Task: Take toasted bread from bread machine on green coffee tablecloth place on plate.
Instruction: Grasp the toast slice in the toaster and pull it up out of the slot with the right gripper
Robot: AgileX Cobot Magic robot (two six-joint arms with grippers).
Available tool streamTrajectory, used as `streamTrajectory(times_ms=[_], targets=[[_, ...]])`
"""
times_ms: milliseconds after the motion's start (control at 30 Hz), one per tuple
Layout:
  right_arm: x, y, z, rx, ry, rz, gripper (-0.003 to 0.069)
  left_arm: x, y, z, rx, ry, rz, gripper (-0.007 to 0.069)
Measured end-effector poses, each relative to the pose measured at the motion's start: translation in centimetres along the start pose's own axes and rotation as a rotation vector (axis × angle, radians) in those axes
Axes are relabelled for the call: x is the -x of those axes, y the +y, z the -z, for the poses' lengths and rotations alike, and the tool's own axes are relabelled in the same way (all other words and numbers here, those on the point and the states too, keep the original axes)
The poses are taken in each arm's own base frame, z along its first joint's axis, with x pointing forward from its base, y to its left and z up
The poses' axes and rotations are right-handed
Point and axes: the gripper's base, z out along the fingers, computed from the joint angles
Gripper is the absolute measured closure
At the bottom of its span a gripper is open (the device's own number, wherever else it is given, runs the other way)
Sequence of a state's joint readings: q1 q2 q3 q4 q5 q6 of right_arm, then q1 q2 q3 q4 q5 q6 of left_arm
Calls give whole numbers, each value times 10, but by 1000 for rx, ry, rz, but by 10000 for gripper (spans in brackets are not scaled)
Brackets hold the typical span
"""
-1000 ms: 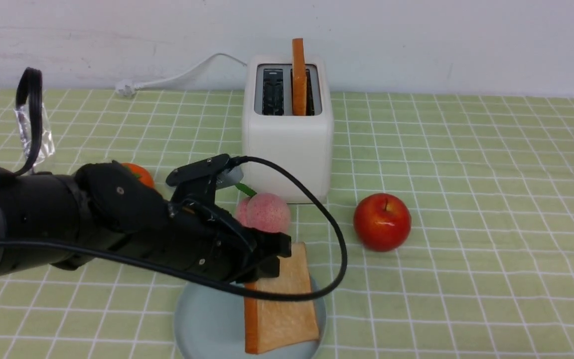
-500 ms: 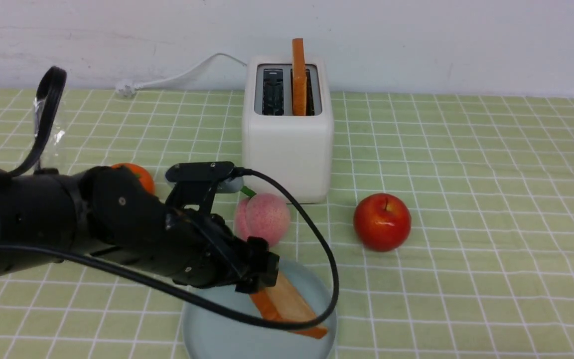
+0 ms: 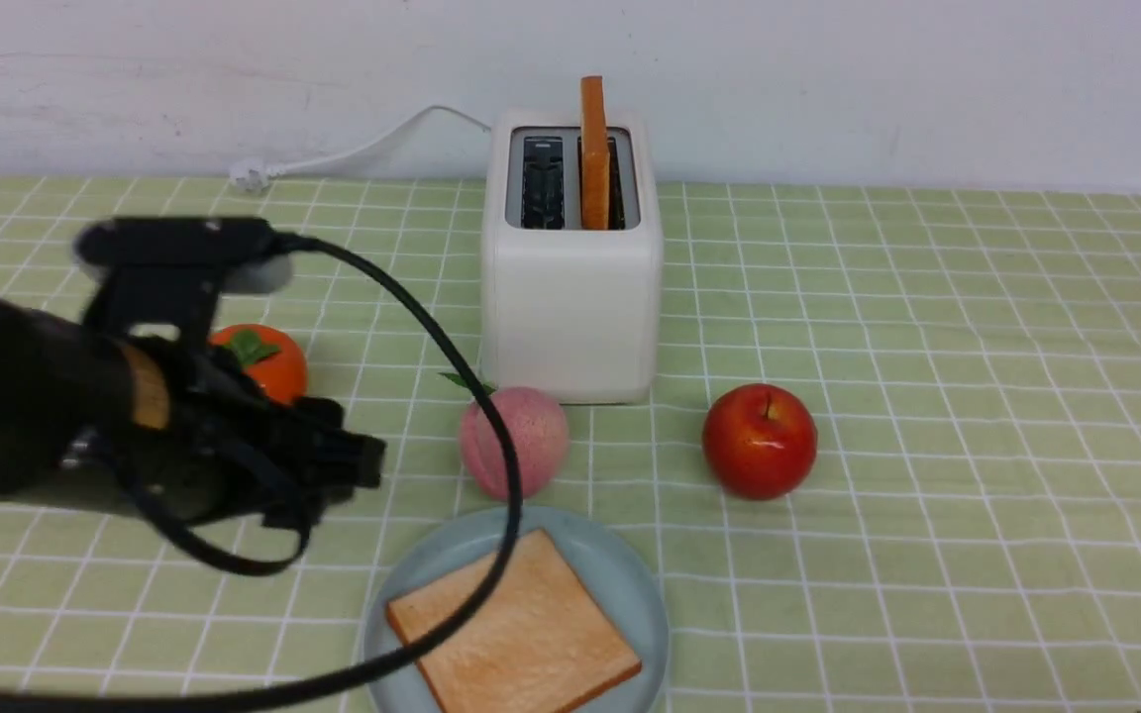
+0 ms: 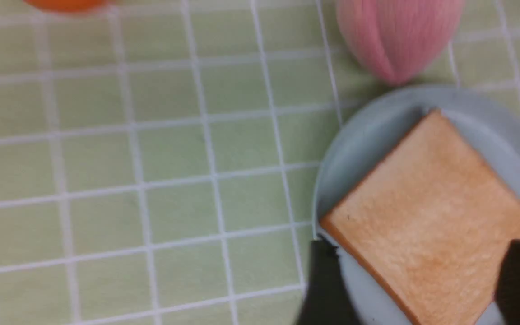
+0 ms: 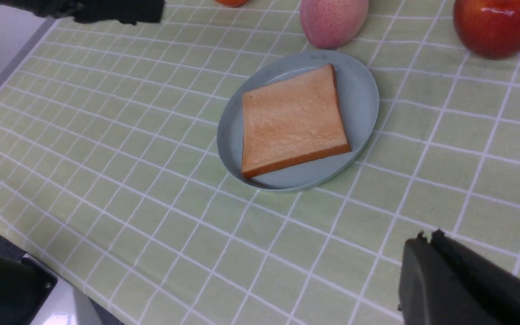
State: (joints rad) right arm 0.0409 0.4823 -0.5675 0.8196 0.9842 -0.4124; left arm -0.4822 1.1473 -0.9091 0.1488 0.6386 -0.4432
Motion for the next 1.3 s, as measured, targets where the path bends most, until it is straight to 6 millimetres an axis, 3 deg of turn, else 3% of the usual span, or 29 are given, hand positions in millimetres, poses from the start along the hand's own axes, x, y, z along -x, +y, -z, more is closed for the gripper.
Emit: streamTrajectory(times_ms=[33, 100, 167, 200, 300, 333, 367, 400, 567, 633, 700, 733, 833, 967, 1000, 1033, 1167, 1300], targets=[[6, 0, -2, 5, 11, -3, 659, 1, 2, 13, -1, -39, -3, 314], [27, -1, -8, 11, 38, -6, 659, -1, 8, 50, -10, -139, -5, 520], [36, -3, -11, 10, 48, -6, 659, -5, 11, 62, -17, -173, -5, 587], [50, -4, -15, 9, 58, -5, 659, -15, 16, 82, -34, -232, 1, 638], [68, -10, -26, 5, 80, -24, 659, -39, 25, 101, -66, -295, 16, 638], [87, -16, -38, 13, 98, -46, 659, -64, 34, 113, -99, -357, 29, 638], [90, -16, -38, 14, 94, -43, 659, -67, 35, 117, -109, -380, 31, 638], [102, -19, -47, 27, 108, -48, 659, -85, 41, 120, -131, -426, 35, 638], [132, -12, -85, 89, 153, -3, 659, -129, 54, 112, -175, -530, 34, 638], [152, 6, -120, 117, 175, 101, 659, -146, 58, 100, -185, -575, 15, 638], [161, 12, -130, 112, 157, 143, 659, -148, 58, 98, -189, -601, 3, 638], [176, 22, -155, 86, 135, 238, 650, -147, 58, 99, -196, -658, -23, 638], [194, 27, -187, 31, 95, 316, 615, -145, 57, 102, -199, -706, -49, 638], [217, 21, -228, -39, 28, 338, 497, -144, 57, 102, -197, -710, -53, 638], [222, 16, -241, -56, 5, 328, 438, -144, 57, 102, -195, -709, -54, 638], [224, 17, -241, -57, -6, 328, 427, -144, 57, 102, -195, -709, -55, 638], [229, -5, -295, -113, -102, 302, 185, -145, 58, 101, -189, -696, -53, 638], [224, -25, -332, -159, -160, 330, 106, -145, 58, 101, -190, -693, -50, 638]])
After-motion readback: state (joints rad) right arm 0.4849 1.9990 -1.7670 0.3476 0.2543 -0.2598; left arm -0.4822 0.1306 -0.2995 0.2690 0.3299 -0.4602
